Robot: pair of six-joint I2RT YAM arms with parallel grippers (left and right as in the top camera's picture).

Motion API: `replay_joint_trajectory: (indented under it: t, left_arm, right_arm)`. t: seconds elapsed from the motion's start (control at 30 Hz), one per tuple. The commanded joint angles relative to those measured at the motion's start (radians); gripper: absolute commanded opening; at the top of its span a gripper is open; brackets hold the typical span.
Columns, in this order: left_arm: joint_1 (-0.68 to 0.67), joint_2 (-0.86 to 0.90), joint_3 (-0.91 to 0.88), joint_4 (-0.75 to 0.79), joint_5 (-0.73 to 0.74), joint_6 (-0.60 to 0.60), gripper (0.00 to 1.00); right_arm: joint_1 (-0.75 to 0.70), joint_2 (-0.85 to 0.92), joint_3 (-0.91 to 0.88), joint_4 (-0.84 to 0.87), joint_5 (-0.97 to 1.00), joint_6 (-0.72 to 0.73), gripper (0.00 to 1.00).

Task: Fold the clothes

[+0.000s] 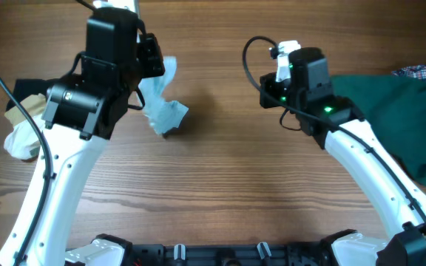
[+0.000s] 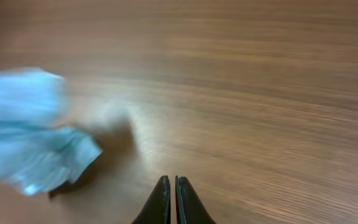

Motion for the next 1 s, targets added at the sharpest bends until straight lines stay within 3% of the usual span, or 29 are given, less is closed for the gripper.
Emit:
replay_joint_trajectory:
  t: [0.0, 0.07, 0.13, 0.23, 0.33, 0.43, 0.57, 0.97]
  left_arm:
    - [-0.002, 0.029, 0.024, 0.02, 0.065, -0.062, 0.04]
    - [-0.021, 0.023, 0.027, 0.048, 0.064, -0.062, 0.04]
    - [-0.039, 0.021, 0.04, 0.057, 0.063, -0.061, 0.04]
    - [-0.043, 0.021, 0.043, 0.004, 0.058, -0.061, 0.05]
    - [-0.018, 0.066, 0.042, -0.157, 0.047, -0.056, 0.29]
    - [0.005, 0.172, 0.042, -0.249, 0.055, 0.002, 0.36]
    - [0.005, 0.351, 0.042, -0.255, 0.133, 0.101, 0.42]
    - [0.07, 0.606, 0.042, -0.167, 0.03, 0.154, 0.55]
  right_arm:
    - [0.027, -0.022, 0.027, -0.037, -0.18, -0.051, 0.11]
    - [0.054, -0.014, 0.025, -0.057, -0.184, -0.049, 0.38]
    - [0.07, 0.002, 0.024, -0.064, -0.183, -0.018, 0.5]
    - [0.07, 0.017, 0.024, -0.072, -0.183, 0.055, 0.56]
    - [0.07, 0.018, 0.024, -0.098, -0.164, 0.054, 0.63]
    - [0.069, 0.018, 0.024, -0.126, -0.146, 0.075, 0.77]
    - [0.066, 0.018, 0.024, -0.18, -0.146, 0.241, 0.78]
    - [-0.1, 0.018, 0.024, -0.357, -0.109, 0.26, 0.78]
